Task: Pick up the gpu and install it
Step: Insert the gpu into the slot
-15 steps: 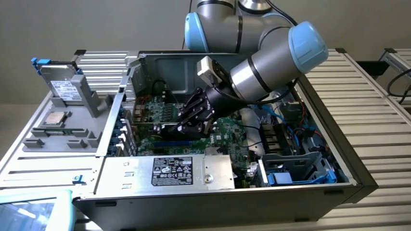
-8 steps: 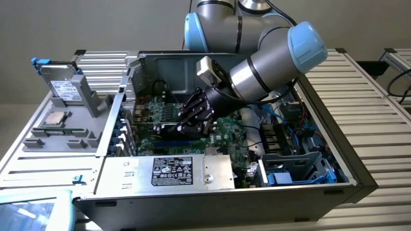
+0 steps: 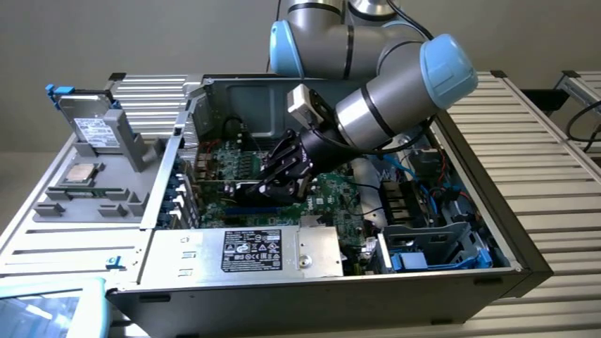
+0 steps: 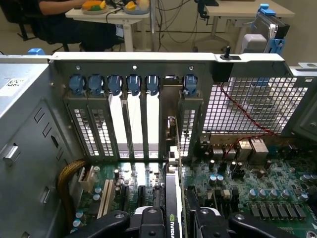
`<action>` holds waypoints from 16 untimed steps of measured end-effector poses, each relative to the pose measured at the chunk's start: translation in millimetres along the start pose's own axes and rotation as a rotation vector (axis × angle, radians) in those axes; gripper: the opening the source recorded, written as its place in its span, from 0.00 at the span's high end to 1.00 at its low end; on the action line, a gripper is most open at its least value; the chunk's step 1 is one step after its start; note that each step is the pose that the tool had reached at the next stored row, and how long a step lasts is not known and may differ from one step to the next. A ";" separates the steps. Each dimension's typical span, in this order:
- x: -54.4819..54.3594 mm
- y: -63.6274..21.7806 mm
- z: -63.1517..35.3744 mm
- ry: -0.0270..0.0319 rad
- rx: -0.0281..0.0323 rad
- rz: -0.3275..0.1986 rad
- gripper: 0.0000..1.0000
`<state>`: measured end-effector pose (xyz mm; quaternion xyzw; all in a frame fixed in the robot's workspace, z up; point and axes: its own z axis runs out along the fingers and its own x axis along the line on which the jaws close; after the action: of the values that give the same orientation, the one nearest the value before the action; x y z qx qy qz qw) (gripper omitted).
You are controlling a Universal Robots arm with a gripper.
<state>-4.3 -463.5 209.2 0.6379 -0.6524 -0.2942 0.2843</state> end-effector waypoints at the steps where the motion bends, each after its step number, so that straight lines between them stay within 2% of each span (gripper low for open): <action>1: 0.0 0.0 0.0 0.0001 0.0000 0.000 0.73; 16: -0.8 -3.0 2.5 0.0001 0.0000 0.000 0.73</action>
<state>-4.1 -462.7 205.4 0.6379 -0.6524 -0.2942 0.2843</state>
